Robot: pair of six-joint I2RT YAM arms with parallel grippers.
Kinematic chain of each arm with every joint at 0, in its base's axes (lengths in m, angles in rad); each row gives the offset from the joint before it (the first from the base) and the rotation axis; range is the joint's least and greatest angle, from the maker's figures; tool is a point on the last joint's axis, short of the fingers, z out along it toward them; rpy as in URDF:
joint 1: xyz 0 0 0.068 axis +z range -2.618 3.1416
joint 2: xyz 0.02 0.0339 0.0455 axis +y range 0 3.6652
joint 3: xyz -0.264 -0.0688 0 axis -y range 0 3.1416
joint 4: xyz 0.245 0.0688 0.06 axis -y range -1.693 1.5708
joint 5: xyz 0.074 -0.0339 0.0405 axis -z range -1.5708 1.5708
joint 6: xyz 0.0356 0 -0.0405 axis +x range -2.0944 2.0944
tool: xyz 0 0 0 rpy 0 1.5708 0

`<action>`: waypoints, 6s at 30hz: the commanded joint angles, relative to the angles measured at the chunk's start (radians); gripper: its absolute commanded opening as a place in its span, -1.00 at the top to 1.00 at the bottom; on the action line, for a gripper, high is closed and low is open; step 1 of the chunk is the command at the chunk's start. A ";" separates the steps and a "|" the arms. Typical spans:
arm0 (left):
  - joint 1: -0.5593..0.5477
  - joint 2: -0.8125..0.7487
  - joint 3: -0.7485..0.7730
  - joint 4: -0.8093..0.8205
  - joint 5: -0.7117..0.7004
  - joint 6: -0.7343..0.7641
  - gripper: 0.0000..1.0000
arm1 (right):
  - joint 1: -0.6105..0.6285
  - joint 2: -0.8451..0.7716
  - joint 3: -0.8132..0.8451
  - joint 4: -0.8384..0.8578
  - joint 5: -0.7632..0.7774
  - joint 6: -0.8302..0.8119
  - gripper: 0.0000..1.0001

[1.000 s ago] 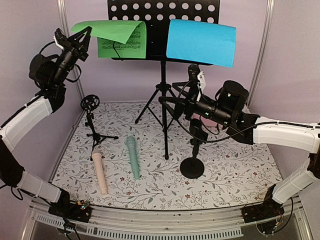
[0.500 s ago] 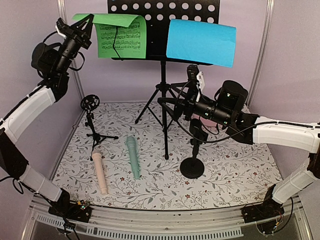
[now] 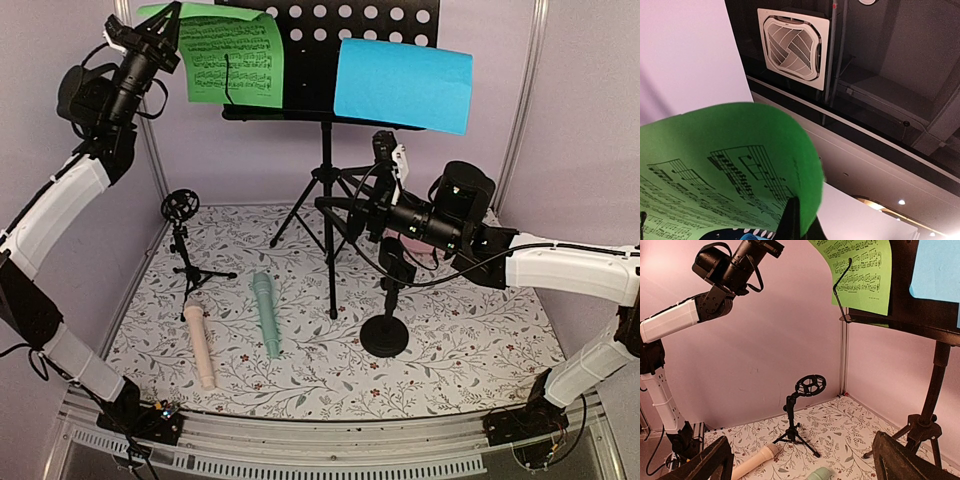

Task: Pack up the instrument practice props

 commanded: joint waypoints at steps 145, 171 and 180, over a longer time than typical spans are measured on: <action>-0.630 0.505 -0.110 -1.218 0.474 0.387 1.00 | 0.017 -0.824 -0.360 -0.572 0.697 0.132 -0.98; -0.638 0.577 -0.080 -1.069 0.443 0.200 0.19 | 0.015 -0.906 -0.407 -0.658 0.726 0.244 -0.98; -0.636 0.476 -0.118 -1.290 0.310 0.349 -0.59 | 0.016 -0.913 -0.406 -0.667 0.726 0.244 -0.98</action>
